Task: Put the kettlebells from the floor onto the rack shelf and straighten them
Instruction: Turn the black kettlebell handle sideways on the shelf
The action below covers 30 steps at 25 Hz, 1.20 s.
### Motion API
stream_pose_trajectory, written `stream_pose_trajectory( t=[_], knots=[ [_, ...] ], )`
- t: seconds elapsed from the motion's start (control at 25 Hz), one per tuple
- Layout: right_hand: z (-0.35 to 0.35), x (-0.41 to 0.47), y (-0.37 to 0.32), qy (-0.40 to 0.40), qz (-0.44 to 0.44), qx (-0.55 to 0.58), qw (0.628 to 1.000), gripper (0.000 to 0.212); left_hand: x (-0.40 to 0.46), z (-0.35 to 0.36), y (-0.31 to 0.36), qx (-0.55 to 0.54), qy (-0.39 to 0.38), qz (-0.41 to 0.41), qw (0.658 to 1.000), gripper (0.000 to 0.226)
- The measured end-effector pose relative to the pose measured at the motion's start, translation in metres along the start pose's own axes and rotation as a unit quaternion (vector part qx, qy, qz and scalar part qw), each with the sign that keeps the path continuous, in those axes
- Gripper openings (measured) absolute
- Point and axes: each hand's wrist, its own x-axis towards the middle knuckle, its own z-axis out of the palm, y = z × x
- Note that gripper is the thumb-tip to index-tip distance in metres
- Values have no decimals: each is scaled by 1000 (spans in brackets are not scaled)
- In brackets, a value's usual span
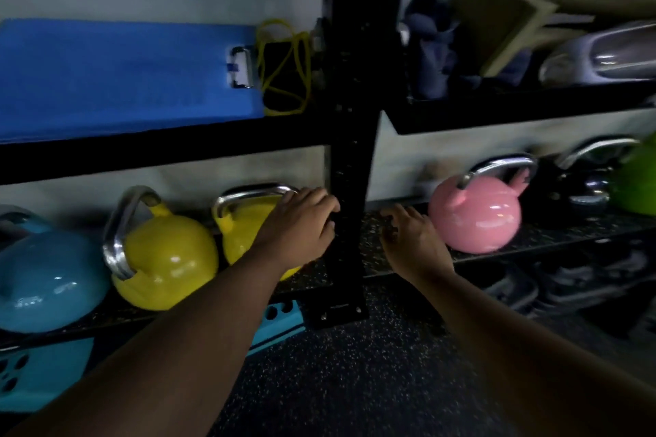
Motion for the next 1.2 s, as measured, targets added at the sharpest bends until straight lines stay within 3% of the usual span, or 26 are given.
stream_pose_trajectory(
  t=[0.28, 0.52, 0.96, 1.2],
  knots=[
    [-117, -55, 138, 59, 27, -48, 997, 28, 58, 19, 169, -34, -12, 31, 999, 24],
    [-197, -61, 232, 70, 44, -117, 990, 29, 131, 27, 271, -49, -12, 35, 998, 32],
    [-259, 59, 408, 62, 98, -165, 979, 29, 306, 129, 355, 4, -35, 7, 999, 24],
    [-271, 127, 484, 46, 98, -173, 979, 39, 382, 171, 395, 31, -25, -61, 997, 35]
  ],
)
